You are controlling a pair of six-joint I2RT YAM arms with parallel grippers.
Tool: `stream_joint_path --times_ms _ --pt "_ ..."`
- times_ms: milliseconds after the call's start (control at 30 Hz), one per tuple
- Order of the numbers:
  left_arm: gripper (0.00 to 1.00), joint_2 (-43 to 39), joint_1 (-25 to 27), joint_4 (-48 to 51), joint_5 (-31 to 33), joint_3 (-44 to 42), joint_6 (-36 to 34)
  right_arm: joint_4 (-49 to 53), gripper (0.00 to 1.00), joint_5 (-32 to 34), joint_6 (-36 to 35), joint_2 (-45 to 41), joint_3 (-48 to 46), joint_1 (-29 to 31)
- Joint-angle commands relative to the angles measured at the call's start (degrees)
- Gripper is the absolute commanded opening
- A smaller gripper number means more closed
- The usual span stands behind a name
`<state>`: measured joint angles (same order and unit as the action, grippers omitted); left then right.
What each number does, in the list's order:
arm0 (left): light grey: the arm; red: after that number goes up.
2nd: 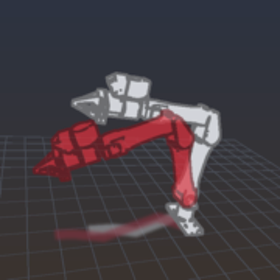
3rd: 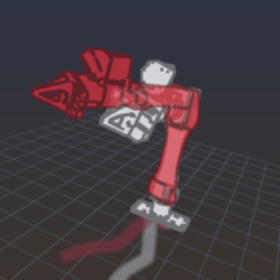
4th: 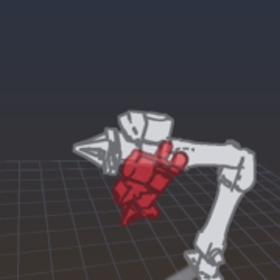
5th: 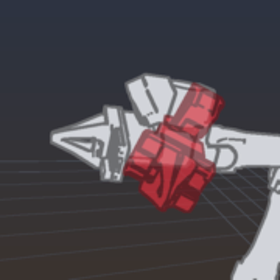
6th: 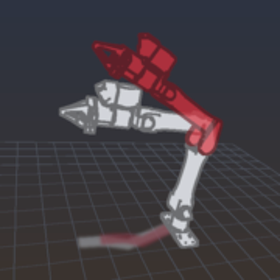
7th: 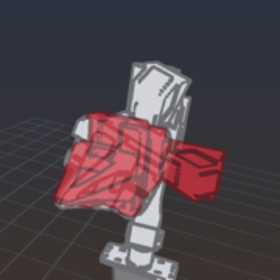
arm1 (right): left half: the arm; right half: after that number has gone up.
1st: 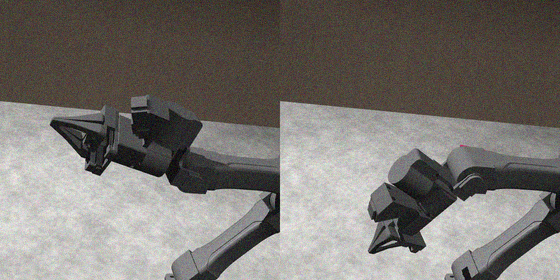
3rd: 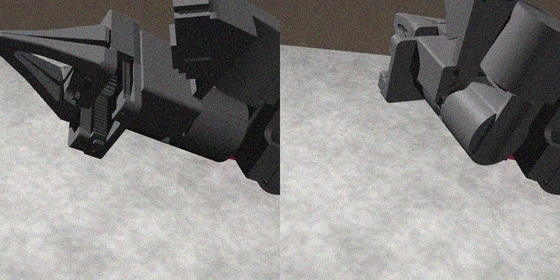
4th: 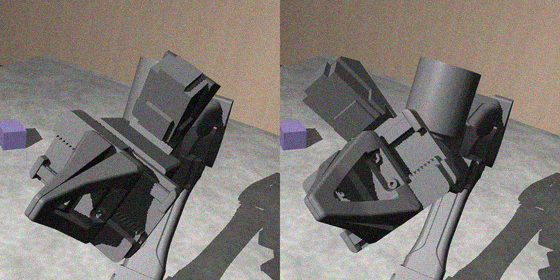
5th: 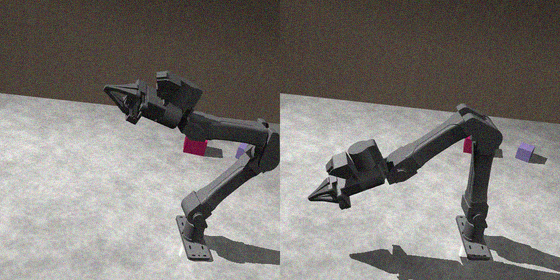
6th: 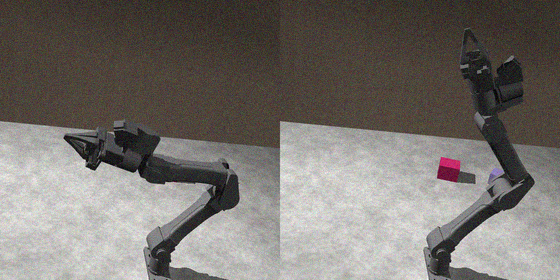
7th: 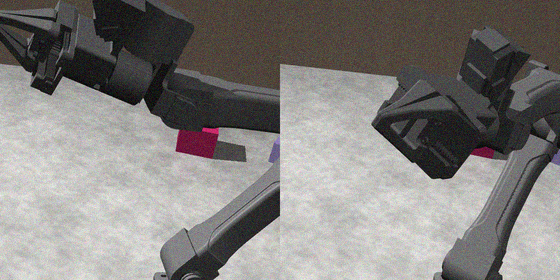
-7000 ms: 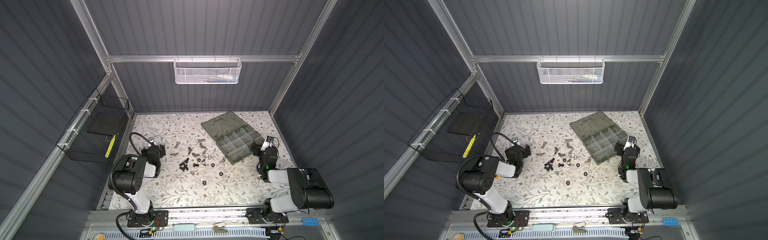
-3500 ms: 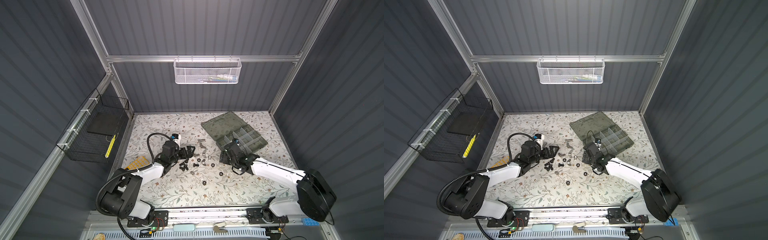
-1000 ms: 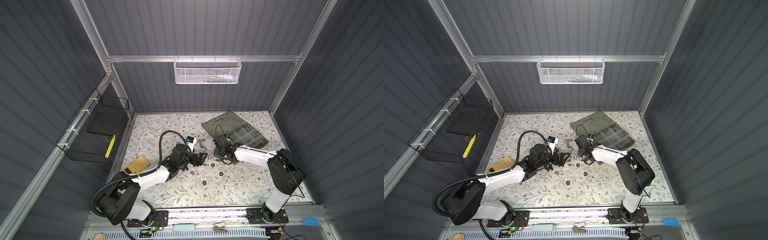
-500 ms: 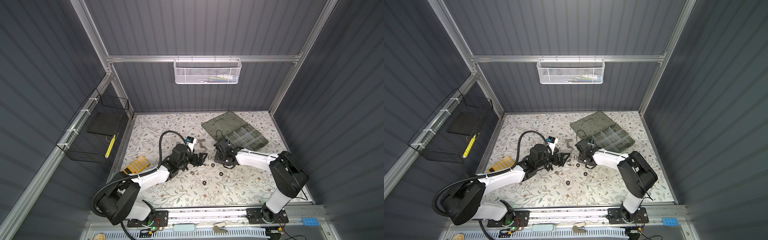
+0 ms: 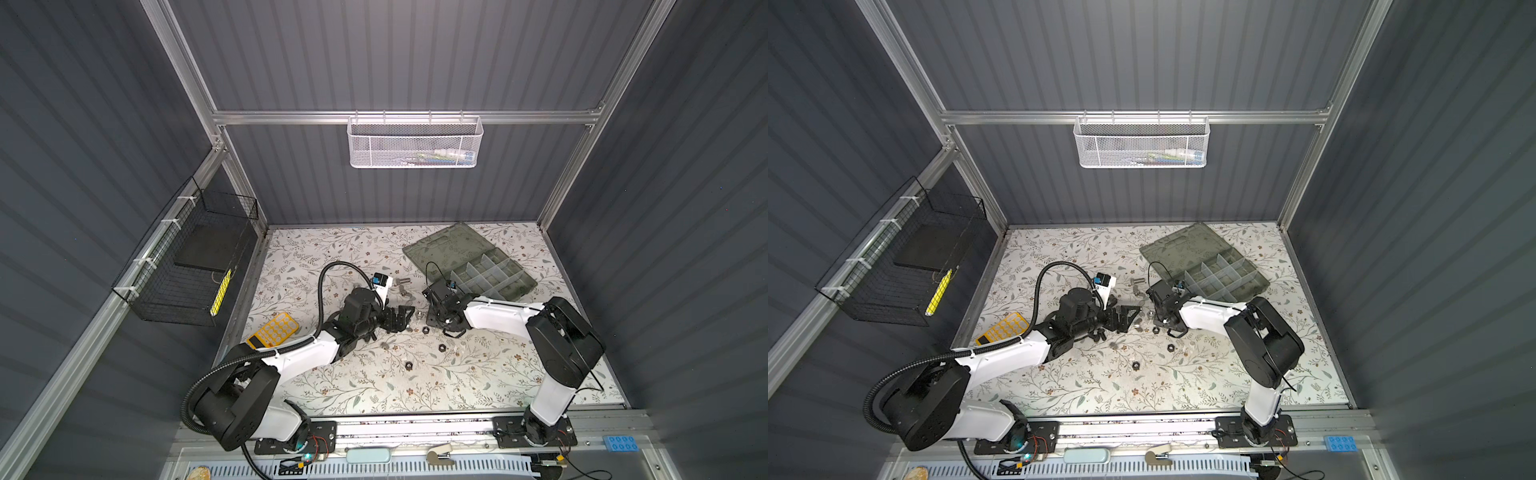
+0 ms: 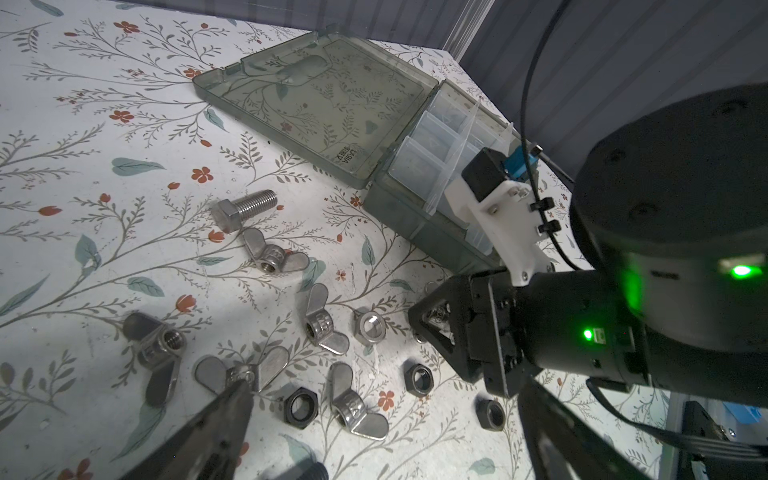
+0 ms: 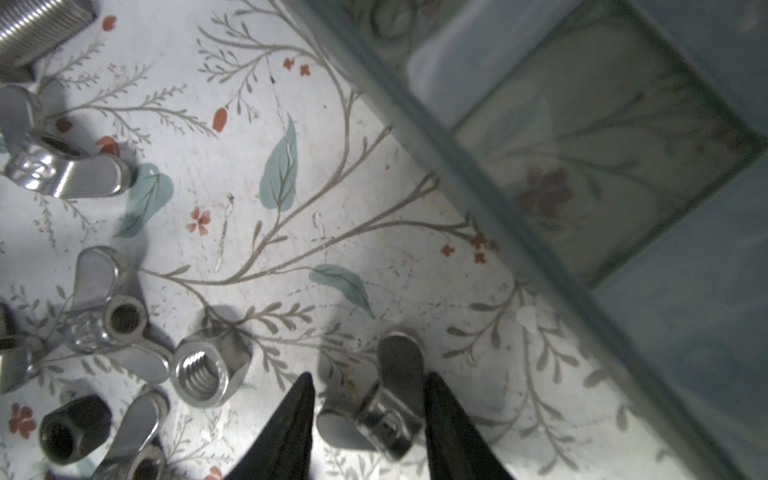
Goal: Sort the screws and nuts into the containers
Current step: 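Lower the right gripper and grasp a silver wing nut beside the box, then carry the wing nut with the right gripper over a box compartment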
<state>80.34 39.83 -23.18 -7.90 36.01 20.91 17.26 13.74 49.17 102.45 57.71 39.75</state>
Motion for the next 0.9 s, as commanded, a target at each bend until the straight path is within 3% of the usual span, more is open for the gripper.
stream_joint_path --times_ms 0,567,867 --pt "1.0 -1.5 0.3 0.3 0.3 0.3 -1.5 3.3 0.44 3.3 -2.6 2.0 2.8 0.1" --pt "1.0 -1.3 0.3 0.3 0.3 0.5 -1.5 3.2 0.33 2.5 -4.8 1.3 0.8 0.2" --pt "1.0 -1.2 0.4 0.3 0.4 0.5 -1.7 2.9 0.13 2.3 -5.7 1.7 0.3 0.2"
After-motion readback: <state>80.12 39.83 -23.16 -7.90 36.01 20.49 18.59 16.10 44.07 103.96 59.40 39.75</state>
